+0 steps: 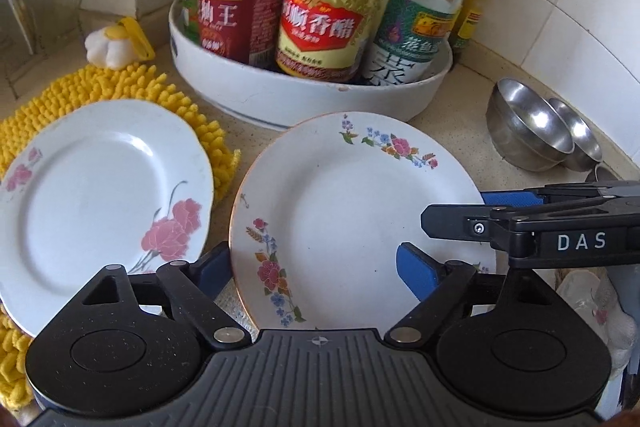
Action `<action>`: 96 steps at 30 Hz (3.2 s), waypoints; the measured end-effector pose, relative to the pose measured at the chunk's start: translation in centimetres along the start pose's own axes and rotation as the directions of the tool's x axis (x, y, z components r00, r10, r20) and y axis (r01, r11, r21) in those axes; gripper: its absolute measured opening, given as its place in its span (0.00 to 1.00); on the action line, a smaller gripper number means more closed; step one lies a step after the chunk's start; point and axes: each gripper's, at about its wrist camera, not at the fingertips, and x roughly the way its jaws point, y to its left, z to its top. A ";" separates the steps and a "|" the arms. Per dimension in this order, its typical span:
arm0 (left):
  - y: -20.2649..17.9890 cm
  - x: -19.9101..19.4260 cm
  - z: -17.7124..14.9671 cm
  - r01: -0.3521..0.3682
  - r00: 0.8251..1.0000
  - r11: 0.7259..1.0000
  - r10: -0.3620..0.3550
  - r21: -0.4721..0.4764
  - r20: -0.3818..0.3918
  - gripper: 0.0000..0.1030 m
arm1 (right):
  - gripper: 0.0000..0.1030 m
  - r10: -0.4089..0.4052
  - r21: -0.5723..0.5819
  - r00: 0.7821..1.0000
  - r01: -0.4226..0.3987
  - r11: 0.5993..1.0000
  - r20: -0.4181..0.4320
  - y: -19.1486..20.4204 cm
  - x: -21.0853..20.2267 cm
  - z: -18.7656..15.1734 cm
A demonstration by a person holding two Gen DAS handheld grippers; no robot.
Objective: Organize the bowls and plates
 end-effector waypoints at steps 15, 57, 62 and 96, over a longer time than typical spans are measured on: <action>-2.3 -2.9 1.0 0.045 0.996 0.995 -0.050 0.085 0.067 0.89 | 0.63 -0.073 0.084 0.993 0.065 0.994 0.096 0.8 -5.2 -1.3; -15.6 -1.3 -4.8 0.418 0.908 0.730 -0.355 0.542 -0.222 0.76 | 0.60 -0.694 0.384 0.720 0.640 0.666 0.003 -0.7 -15.1 -14.8; -16.0 -1.9 -4.6 0.404 0.912 0.719 -0.366 0.565 -0.186 0.80 | 0.60 -0.707 0.330 0.705 0.680 0.654 -0.051 -0.9 -14.5 -14.5; 3.9 -8.3 -0.6 -0.013 0.988 0.999 0.005 0.048 0.156 0.86 | 0.68 -0.380 -0.429 0.918 0.390 0.815 0.114 16.1 0.1 -1.9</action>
